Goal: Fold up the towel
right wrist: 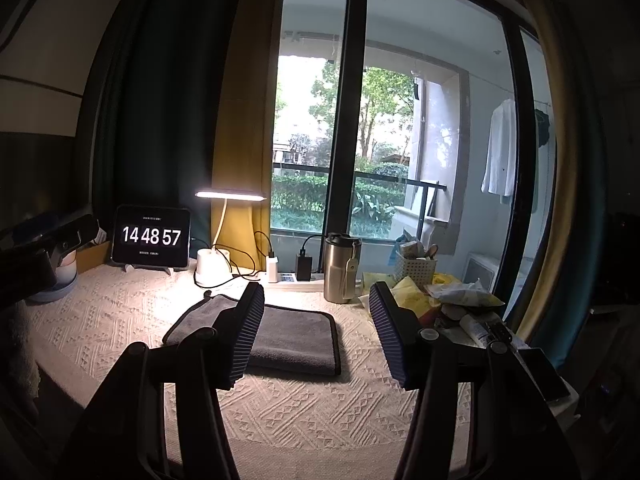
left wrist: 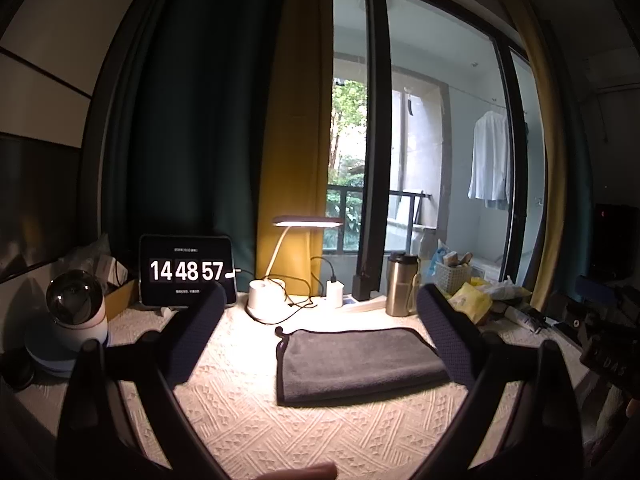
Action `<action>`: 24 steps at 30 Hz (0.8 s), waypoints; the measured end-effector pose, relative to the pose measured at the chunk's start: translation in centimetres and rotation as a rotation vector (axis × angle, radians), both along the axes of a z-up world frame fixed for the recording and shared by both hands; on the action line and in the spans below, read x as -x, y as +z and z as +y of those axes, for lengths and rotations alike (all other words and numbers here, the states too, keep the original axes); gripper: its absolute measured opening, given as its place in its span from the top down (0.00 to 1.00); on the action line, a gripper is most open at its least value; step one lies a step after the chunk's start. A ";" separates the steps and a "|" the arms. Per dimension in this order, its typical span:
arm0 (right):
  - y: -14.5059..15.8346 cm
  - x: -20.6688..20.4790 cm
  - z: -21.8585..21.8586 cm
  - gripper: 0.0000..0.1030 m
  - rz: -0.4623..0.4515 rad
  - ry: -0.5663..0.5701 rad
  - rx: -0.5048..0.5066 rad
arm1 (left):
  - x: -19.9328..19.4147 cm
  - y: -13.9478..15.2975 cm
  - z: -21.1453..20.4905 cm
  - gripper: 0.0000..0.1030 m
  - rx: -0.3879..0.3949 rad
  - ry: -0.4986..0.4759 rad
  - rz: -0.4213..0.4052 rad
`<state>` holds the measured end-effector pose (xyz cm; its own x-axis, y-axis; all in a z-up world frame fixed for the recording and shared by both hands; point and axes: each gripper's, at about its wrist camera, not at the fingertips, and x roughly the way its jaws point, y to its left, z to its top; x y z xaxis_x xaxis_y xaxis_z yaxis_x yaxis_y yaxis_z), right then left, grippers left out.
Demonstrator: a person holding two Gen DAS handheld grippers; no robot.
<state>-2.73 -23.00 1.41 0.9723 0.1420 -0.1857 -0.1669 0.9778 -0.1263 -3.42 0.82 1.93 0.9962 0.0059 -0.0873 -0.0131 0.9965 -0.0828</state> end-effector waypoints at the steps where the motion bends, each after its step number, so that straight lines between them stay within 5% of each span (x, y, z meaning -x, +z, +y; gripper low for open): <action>1: 0.0 0.0 0.0 0.44 0.001 0.001 0.000 | 0.0 0.0 0.0 0.05 0.000 0.000 0.001; 24: -0.2 -0.1 0.0 0.44 0.017 0.004 -0.009 | 0.0 0.0 -0.1 0.05 -0.002 -0.001 0.005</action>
<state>-2.64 -23.00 1.19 0.9686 0.1471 -0.2006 -0.1725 0.9783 -0.1152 -3.43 0.68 1.90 0.9957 0.0046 -0.0922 -0.0121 0.9966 -0.0811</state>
